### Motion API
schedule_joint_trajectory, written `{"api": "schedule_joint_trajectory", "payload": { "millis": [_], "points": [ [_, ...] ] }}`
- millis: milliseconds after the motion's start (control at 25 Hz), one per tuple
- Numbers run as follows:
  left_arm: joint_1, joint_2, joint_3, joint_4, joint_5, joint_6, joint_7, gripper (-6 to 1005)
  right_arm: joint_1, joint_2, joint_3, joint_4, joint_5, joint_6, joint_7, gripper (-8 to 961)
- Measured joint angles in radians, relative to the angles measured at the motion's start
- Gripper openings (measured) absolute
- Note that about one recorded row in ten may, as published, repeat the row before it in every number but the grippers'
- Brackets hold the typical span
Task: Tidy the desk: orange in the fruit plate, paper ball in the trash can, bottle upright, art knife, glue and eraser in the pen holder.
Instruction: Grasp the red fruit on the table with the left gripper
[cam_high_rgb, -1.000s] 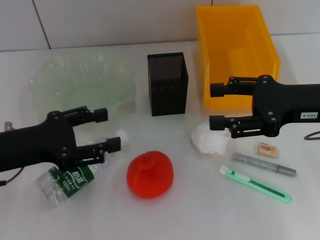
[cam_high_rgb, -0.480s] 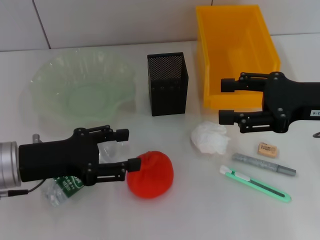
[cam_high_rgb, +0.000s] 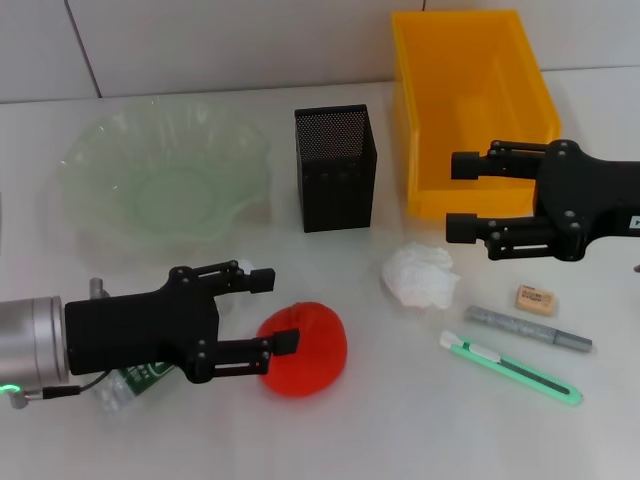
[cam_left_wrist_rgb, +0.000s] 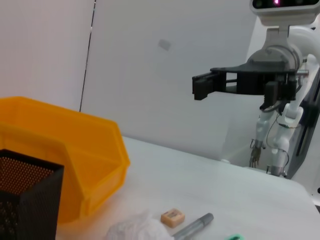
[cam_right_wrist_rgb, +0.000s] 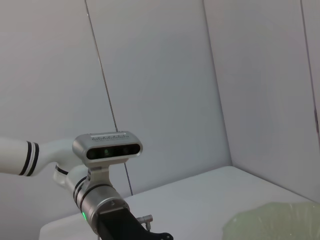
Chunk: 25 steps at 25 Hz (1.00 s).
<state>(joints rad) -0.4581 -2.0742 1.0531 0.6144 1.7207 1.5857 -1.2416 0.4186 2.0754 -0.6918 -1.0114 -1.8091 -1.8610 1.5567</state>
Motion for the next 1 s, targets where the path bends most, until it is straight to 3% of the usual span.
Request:
{"api": "schedule_joint_trajectory", "payload": {
  "millis": [520, 1000],
  "points": [
    [-0.011, -0.004, 0.137, -0.004, -0.023, -0.152, -0.013, 757, -0.007, -0.004, 0.0, 0.001, 0.003, -0.004, 0.002, 791],
    [-0.032, -0.004, 0.157, -0.045, -0.033, -0.209, -0.015, 753, -0.008, -0.005, 0.0, 0.001, 0.004, -0.003, 0.004, 791]
  ]
}}
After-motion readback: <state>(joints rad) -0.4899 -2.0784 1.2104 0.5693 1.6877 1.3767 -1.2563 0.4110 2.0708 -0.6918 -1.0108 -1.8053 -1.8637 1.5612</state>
